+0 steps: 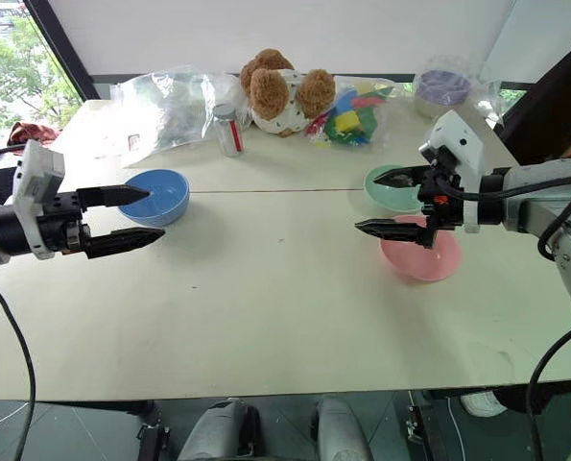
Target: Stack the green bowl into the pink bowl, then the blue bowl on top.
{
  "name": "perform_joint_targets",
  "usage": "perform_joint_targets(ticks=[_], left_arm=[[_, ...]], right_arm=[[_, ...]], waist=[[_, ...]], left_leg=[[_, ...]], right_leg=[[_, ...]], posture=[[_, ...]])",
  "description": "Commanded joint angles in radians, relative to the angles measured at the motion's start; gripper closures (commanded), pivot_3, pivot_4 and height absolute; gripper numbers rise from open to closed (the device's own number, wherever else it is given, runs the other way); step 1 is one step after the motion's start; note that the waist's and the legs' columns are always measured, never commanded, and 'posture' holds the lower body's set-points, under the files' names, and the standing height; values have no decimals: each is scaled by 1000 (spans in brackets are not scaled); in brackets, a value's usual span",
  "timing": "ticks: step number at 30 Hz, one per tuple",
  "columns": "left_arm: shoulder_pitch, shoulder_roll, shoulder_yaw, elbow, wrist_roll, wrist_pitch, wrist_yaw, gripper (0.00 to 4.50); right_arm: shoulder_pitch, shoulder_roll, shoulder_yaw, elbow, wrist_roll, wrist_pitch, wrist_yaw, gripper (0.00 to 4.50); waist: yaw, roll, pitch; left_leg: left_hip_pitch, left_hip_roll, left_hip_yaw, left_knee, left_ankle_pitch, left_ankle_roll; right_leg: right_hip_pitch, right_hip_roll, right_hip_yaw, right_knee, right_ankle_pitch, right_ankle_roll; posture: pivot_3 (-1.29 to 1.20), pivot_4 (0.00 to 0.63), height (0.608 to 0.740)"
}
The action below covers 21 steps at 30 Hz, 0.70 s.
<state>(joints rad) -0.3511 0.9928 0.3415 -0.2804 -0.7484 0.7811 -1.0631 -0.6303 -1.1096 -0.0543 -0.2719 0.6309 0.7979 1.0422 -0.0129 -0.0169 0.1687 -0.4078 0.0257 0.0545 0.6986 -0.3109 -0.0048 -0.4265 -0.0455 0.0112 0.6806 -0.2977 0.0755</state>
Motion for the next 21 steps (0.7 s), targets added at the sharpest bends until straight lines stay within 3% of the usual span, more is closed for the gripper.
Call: perform_joint_targets(ticks=[1, 21], left_arm=[[5, 13, 44, -34, -22, -7, 6, 0], [-12, -22, 0, -28, -31, -37, 32, 0]], right_arm=[[-22, 6, -9, -2, -16, -17, 10, 28], [-12, -5, -16, -18, -51, 56, -40, 28]], waist=[[0, 0, 0], [0, 0, 0]], left_leg=[[0, 0, 0, 0, 0, 0], [0, 0, 0, 0, 0, 0]], right_leg=[[0, 0, 0, 0, 0, 0], [0, 0, 0, 0, 0, 0]], posture=[[0, 150, 740], [0, 150, 740]])
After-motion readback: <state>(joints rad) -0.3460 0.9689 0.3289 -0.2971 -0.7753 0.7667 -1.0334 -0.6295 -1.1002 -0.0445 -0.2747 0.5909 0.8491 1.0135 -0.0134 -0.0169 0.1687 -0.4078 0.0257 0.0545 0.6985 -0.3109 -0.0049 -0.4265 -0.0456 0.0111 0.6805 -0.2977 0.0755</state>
